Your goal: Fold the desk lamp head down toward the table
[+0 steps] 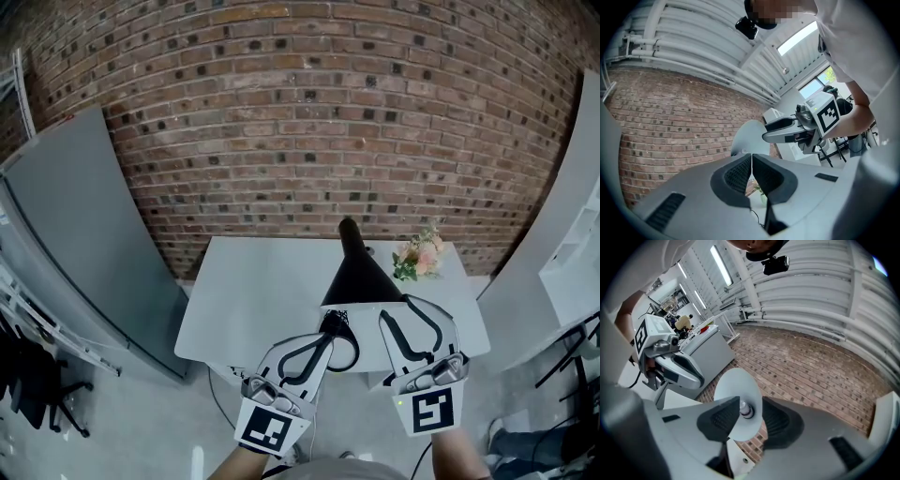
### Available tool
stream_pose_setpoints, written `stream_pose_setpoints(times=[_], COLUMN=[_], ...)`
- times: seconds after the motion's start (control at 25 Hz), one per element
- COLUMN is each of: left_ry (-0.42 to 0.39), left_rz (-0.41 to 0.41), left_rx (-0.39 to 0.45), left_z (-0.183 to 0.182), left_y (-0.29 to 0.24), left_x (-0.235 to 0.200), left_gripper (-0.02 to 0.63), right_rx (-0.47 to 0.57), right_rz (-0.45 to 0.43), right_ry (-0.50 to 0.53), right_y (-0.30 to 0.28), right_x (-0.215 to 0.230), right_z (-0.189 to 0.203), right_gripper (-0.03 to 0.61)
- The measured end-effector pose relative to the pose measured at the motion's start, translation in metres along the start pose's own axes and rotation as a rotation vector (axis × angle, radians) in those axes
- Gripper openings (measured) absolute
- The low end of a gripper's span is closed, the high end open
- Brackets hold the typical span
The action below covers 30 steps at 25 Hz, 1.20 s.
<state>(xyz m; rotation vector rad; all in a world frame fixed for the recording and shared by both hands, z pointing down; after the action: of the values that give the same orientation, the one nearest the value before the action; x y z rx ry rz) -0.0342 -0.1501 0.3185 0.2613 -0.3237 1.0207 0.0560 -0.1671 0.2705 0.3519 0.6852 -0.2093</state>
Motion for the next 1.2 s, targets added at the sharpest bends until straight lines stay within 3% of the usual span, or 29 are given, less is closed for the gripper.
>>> stream_pose_setpoints(times=[0.52, 1.2], left_ry=[0.015, 0.057], left_rz=[0.018, 0.0], left_rx=[-0.028, -0.064], left_z=[0.009, 0.018], left_y=[0.006, 0.023], left_x=[0.012, 0.036], left_gripper=[0.012, 0.012], right_rx=[-0.078, -0.253], right_rz=[-0.059, -0.246], right_ry=[-0.012, 0.139], right_y=[0.021, 0.04], right_x=[-0.03, -0.085], right_z=[0.027, 0.092], right_gripper=[0.151, 0.155])
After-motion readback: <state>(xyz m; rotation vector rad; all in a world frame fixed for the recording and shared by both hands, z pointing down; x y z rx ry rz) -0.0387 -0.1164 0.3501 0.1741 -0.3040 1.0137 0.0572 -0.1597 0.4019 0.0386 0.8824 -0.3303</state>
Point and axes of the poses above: the fingertips, and each gripper's own axes: y backward along the fingers, x to its right, z out of its underside, the point moved 1 cm from there along y, backward along the fingers, and after that the axes turned 14 degrees about z, right-handed, at the moved point
